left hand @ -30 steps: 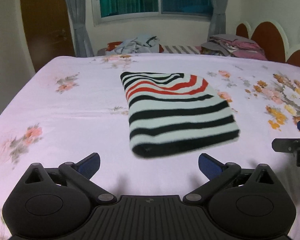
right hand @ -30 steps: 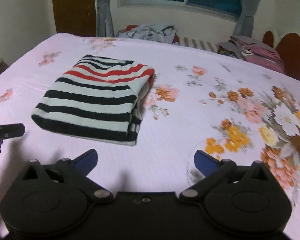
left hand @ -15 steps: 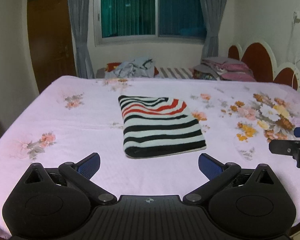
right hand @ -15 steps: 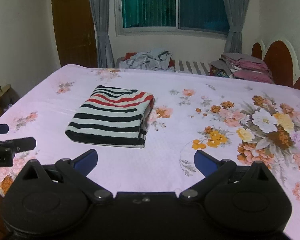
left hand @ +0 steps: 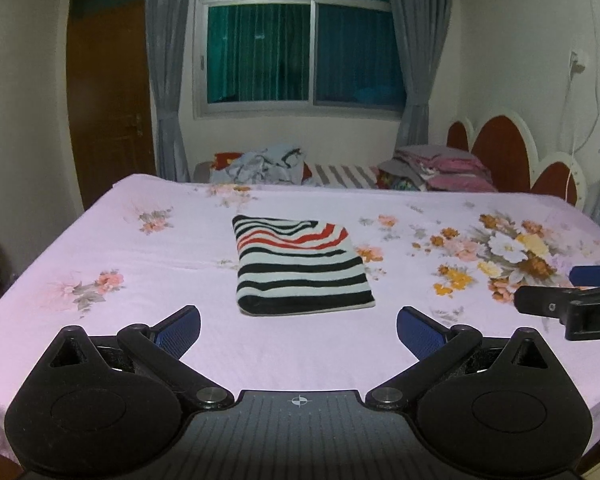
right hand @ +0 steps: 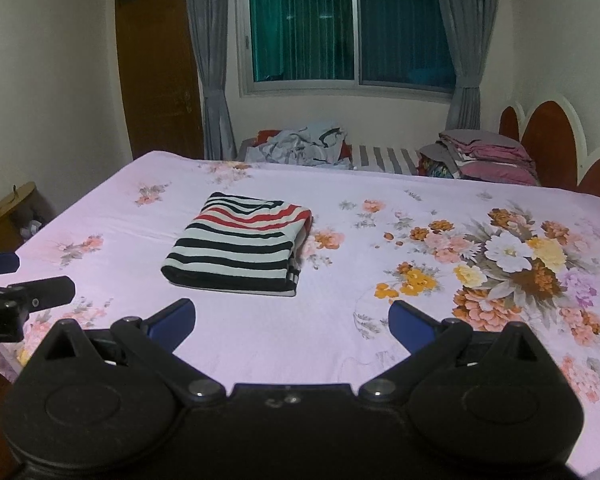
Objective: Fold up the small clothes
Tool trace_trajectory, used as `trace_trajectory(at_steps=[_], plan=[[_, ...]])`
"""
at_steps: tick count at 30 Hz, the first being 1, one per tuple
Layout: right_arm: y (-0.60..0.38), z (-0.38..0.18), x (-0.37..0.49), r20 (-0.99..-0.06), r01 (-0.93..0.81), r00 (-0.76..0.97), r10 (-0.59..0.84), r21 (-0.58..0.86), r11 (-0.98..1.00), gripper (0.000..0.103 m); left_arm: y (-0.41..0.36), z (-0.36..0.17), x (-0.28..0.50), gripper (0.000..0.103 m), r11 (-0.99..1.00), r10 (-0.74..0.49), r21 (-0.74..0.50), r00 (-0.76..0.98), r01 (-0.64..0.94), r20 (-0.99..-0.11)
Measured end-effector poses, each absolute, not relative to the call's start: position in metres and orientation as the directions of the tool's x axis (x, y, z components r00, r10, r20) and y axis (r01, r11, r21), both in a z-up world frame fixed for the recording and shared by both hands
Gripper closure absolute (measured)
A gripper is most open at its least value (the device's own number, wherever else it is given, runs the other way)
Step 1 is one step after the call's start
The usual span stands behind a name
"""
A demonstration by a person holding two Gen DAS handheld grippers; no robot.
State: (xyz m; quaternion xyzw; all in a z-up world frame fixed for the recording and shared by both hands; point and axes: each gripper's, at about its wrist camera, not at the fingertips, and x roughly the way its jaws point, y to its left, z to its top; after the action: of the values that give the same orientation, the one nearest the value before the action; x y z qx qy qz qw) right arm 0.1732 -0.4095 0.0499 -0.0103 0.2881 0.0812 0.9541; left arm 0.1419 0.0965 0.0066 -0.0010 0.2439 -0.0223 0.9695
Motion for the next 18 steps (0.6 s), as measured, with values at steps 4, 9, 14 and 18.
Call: trace_trajectory(at_steps=[4,9,14,18], plan=[[-0.417,0.057,0.159,-0.534,-0.128,0.834,0.142,0.063,0.99,0.0,0.097,0.008,0.13,0.0,0.999,-0.039,-0.027,0.883,0.029,-0.468],[-0.416,0.062,0.148,-0.518,-0.134,0.844,0.136,0.041,0.99,0.0,0.091,0.013,0.12,0.0,0.999,-0.042,-0.013,0.889,0.04,-0.456],[-0.415,0.064,0.143,-0.514,-0.131,0.848,0.13,0.034,0.991,0.0,0.087,0.02,0.112,0.0,0.999,-0.048,-0.004,0.894,0.052,-0.446],[-0.414,0.065,0.139,-0.514,-0.128,0.848,0.128,0.036,0.991,0.0,0.088,0.024,0.11,0.0,0.998,-0.054,-0.014,0.897,0.053,-0.439]])
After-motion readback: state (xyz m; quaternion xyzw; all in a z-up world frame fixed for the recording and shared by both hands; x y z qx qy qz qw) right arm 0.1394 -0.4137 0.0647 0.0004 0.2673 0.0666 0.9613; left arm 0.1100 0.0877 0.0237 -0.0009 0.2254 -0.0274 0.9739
